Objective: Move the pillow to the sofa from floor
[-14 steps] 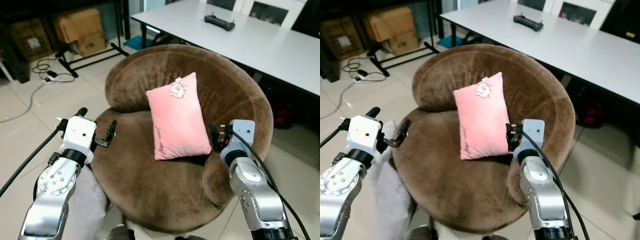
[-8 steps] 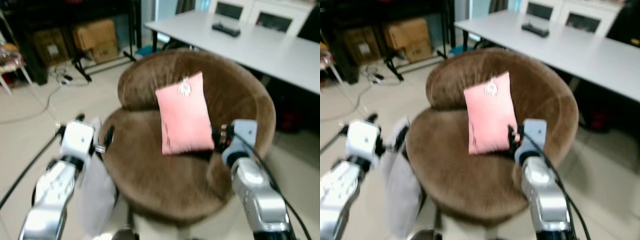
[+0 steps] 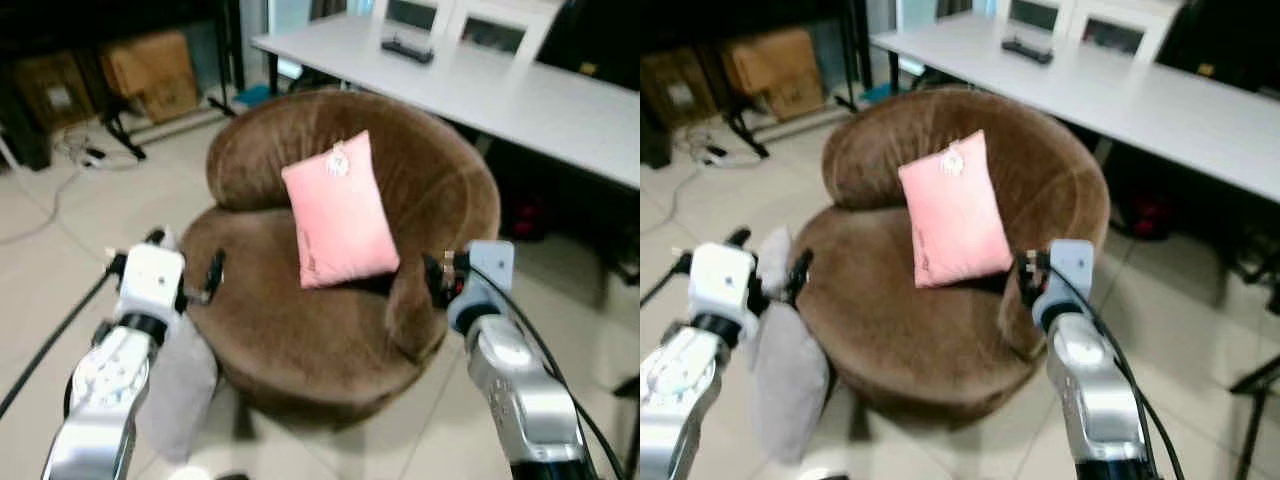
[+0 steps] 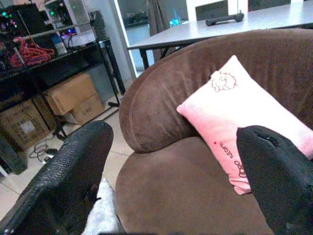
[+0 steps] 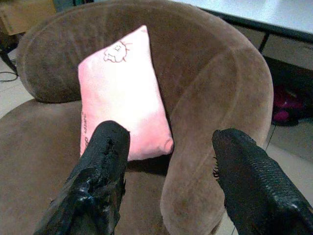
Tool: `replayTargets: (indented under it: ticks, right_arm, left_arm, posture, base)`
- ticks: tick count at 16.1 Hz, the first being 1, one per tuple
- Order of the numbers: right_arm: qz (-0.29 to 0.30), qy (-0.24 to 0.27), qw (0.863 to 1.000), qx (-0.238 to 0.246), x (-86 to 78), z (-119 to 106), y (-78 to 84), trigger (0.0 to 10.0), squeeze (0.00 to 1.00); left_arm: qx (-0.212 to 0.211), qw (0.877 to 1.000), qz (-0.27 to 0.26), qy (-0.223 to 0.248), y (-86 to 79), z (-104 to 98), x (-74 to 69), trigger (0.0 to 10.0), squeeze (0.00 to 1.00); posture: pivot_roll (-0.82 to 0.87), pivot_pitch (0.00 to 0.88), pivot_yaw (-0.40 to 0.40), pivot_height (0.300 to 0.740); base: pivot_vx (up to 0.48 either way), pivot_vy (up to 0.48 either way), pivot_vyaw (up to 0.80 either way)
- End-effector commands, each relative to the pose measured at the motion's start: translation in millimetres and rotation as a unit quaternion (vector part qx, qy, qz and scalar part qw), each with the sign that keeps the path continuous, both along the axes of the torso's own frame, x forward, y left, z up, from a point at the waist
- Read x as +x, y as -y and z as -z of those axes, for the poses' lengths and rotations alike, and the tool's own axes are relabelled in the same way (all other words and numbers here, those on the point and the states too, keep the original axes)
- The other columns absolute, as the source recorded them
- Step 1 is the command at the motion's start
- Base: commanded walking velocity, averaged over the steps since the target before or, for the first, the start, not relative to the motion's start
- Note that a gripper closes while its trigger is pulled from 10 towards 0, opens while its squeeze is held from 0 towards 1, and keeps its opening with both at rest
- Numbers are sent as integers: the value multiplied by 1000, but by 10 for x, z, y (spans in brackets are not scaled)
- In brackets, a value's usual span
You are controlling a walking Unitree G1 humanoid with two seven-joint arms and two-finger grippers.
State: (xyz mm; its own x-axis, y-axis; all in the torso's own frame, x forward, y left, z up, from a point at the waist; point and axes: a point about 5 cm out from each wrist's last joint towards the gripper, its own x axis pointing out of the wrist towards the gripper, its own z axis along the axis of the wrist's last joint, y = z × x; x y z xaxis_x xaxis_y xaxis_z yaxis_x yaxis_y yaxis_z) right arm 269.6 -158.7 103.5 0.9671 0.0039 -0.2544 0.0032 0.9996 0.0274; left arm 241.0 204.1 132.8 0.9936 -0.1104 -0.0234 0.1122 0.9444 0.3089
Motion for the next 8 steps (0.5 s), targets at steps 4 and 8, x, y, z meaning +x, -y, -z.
replayTargets:
  ticks: [4,8]
  right_arm:
    - [-9,5,1000,-5,29,-60,2,10000,0]
    - [-16,2,1000,-10,36,-59,8,10000,0]
  left_arm:
    - [-4,1000,-6,6,3,-20,0,10000,0]
    - [-5,1000,-9,7,1,-14,-10,10000,0]
  posture:
    - [40,0,-68,740]
    - [43,0,-75,740]
  base:
    - [0,362,0]
    - [0,407,0]
